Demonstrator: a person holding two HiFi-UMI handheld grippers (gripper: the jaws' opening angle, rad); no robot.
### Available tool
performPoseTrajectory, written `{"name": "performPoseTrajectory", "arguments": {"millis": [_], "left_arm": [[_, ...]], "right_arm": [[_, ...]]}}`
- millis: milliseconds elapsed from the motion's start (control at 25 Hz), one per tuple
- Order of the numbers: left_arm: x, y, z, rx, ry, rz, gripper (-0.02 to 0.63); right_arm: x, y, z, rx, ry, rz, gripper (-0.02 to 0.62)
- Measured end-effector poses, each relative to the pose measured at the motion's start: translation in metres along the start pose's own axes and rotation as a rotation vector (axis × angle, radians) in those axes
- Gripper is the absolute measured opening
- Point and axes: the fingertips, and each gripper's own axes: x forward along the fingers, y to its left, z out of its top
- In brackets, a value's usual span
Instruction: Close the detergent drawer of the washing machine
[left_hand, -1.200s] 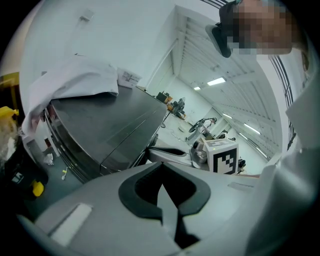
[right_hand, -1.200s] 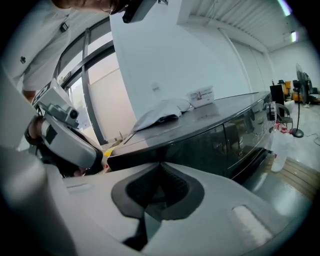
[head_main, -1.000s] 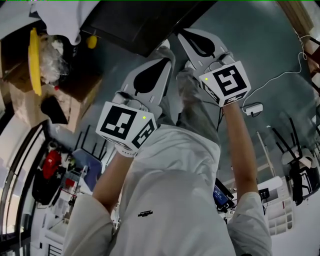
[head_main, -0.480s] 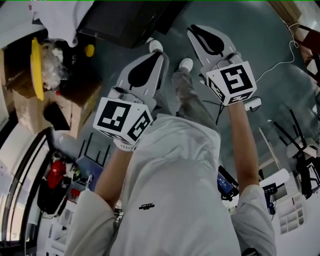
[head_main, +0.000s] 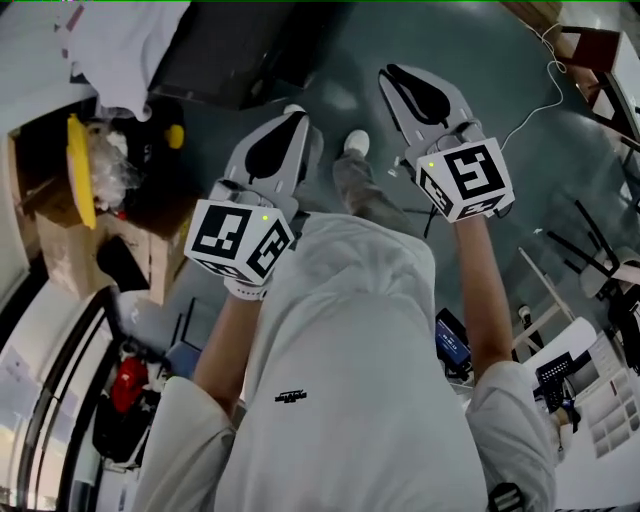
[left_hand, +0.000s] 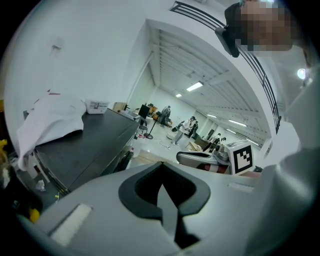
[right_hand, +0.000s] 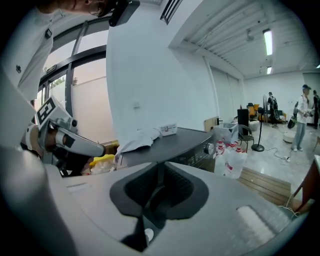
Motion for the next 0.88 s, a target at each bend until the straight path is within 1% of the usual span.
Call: {"name": "performPoseTrajectory", "arguments": {"millis": [400, 600, 880], "left_arm": [[-0.011, -0.030, 0.037, 0.066, -0.087, -0.037, 0.018], [-0.017, -0.047, 0.057, 0.118, -0.134, -0.052, 0.018], [-0.019, -0.069, 0.073, 0.194, -0.160, -0.080, 0.018]], "right_arm": [[-0.071, -0.008, 0.024, -0.069, 0.001, -0.060, 0.029], [-0.115, -0.011, 0.039, -0.051, 0.004, -0.139, 0.029], [-0.163, -0.018, 0.055, -0.085, -0.042, -0.239, 0.029]]}}
